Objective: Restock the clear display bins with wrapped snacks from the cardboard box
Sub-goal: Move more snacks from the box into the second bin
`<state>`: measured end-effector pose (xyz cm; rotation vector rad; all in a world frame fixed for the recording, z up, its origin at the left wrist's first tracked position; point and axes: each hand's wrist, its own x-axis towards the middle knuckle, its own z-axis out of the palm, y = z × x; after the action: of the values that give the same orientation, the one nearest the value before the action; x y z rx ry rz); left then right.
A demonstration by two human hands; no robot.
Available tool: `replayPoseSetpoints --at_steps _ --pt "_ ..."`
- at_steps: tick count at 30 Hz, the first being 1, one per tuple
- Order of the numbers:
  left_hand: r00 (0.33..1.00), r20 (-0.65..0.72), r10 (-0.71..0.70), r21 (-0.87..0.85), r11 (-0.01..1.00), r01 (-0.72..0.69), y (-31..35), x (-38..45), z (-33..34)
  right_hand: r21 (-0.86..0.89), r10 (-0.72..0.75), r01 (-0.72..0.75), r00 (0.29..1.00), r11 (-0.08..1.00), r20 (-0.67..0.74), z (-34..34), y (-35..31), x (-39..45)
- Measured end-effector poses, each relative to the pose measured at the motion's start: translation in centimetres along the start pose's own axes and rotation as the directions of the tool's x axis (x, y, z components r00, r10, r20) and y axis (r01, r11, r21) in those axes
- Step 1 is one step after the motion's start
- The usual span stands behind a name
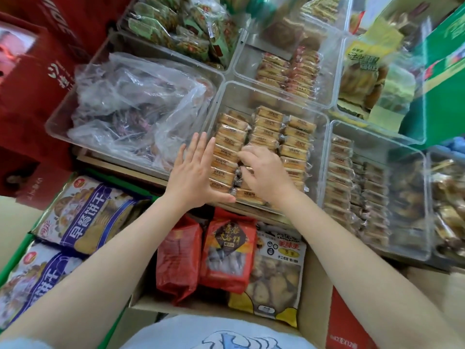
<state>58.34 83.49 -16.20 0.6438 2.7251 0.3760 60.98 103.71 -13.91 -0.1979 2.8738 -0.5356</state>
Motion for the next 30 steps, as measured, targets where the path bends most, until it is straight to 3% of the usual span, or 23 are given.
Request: replayPoseSetpoints --at_steps 3,6,10,14,17,20,23,27,29,30 --pt "0.984 -0.169 0.048 0.0 0.999 -0.049 2.0 -2.1 0.4 0.201 0.071 -0.067 0.997 0.977 -0.014 -1.4 0.9 -6.5" --pt "0.919 -0.356 0.172 -0.111 0.968 -0.224 8.4 -5.5 1.6 0.254 0.108 -0.08 0.989 0.964 -0.101 -4.1 2.2 -13.9" --pt "0.871 -0.309 0.383 -0.299 0.83 -0.471 21.9 -10.8 3.3 0.159 0.139 -0.093 0.944 0.983 -0.301 -9.0 5.4 -25.2" --pt "0.65 -0.301 0.698 -0.282 0.586 -0.76 35.5 -16.7 5.7 0.102 0.259 -0.243 0.808 0.965 -0.528 -13.6 11.7 -39.3" --pt "0.524 -0.348 0.777 -0.252 0.461 -0.851 45.1 -21.2 8.5 0.156 0.41 -0.396 0.713 0.905 -0.569 -14.6 17.9 -49.8" --pt "0.482 -0.294 0.825 -0.223 0.431 -0.874 53.6 -26.0 11.3 0.222 0.574 -0.537 0.68 0.814 -0.457 -13.8 24.5 -58.7" --pt "0.456 -0.065 0.888 -0.079 0.451 -0.889 61.2 -29.5 14.9 0.116 0.671 -0.663 0.713 0.739 -0.203 -12.3 30.6 -65.6" --pt "0.52 0.244 0.818 0.134 0.503 -0.854 67.3 -30.6 17.7 -0.126 0.698 -0.688 0.693 0.715 0.179 -10.9 36.4 -70.6" --pt "0.571 0.242 0.785 0.22 0.529 -0.82 68.5 -29.9 17.8 -0.219 0.671 -0.646 0.623 0.731 0.402 -9.7 38.2 -71.6" --pt "0.602 0.204 0.772 0.243 0.556 -0.795 68.9 -29.3 17.6 -0.276 0.658 -0.62 0.552 0.735 0.512 -8.9 38.8 -71.8"
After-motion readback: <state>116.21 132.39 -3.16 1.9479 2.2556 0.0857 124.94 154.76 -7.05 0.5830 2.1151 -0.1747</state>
